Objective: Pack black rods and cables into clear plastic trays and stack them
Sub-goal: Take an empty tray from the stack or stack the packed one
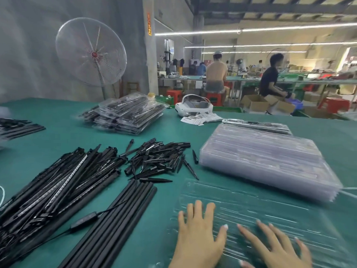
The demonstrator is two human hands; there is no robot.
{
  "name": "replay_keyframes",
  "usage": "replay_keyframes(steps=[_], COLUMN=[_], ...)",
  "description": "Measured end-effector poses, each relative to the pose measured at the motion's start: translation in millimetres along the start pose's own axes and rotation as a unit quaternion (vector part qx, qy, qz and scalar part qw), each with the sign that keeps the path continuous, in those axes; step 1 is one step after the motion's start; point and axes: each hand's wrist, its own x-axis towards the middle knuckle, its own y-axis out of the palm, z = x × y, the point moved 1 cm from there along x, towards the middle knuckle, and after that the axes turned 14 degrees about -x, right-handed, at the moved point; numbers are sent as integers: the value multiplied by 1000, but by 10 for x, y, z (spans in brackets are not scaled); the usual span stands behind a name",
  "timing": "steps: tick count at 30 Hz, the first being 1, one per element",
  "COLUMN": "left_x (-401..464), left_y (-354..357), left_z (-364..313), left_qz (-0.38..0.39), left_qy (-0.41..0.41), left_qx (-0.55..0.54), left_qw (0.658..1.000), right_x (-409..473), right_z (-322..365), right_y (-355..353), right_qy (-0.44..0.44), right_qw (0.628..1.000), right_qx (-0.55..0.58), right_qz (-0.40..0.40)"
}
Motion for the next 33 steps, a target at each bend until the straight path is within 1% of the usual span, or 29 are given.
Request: replay_keyframes(steps=[1,3,5,7,8,9,10,11,12,13,14,15,17,18,19,20,21,23,25,27,28,29,31,33], left_x=[-1,-11,-12,0,7,2,-13,-47,-89,-122,-124,-128,-115,-115,-85,-28,-2,15,21,24,24,15,-19,-39], left_y=[26,74,103,80,72,69,37,21,33,50,45,49,24,-61,-123,-127,-88,-21,69,74,68,60,33,41], left_z=[25,47,49,18,1,-23,-71,-101,-110,-103,-83,-35,18,36,67,88,140,187,218,223,218,209,162,110], left_qz=[19,82,123,130,139,150,155,151,142,119,84,56,25,24,10,-12,3,48,74,66,58,49,25,20], left_qy=[13,55,67,60,59,59,56,54,54,55,58,58,57,67,87,111,114,110,94,78,76,83,115,144], left_qx=[8,42,51,42,46,55,60,65,77,103,134,154,116,94,58,28,24,18,40,36,29,26,20,9], left_qw=[1000,994,989,989,987,985,984,985,985,986,986,985,991,993,994,993,993,993,992,994,995,995,993,989], right_x=[3,-23,-46,-64,-58,-34,-7,-14,-24,-10,11,45,80,100,111,116,134,92,63,49,43,41,68,66], right_z=[15,19,-30,-70,-84,-132,-216,-282,-335,-396,-459,-495,-537,-530,-508,-482,-450,-407,-368,-378,-379,-377,-381,-377], right_y=[16,26,49,2,-101,-192,-218,-235,-230,-184,-128,-36,73,67,36,23,1,5,43,71,68,65,95,112], right_qy=[8,11,15,4,-5,-15,-27,-26,-7,11,30,32,53,55,53,47,41,3,-36,-46,-45,-37,-24,-19], right_qw=[1000,1000,999,999,997,996,995,992,991,991,986,983,989,990,992,994,993,995,992,993,994,994,988,990], right_qx=[-6,-18,-36,-44,-47,-57,-87,-107,-80,-93,-123,-154,-107,-101,-98,-96,-112,-93,-106,-88,-80,-85,-115,-105], right_qz=[-4,-16,-16,18,67,68,51,65,109,91,105,96,83,81,67,35,13,-31,-62,-61,-54,-63,-102,-88])
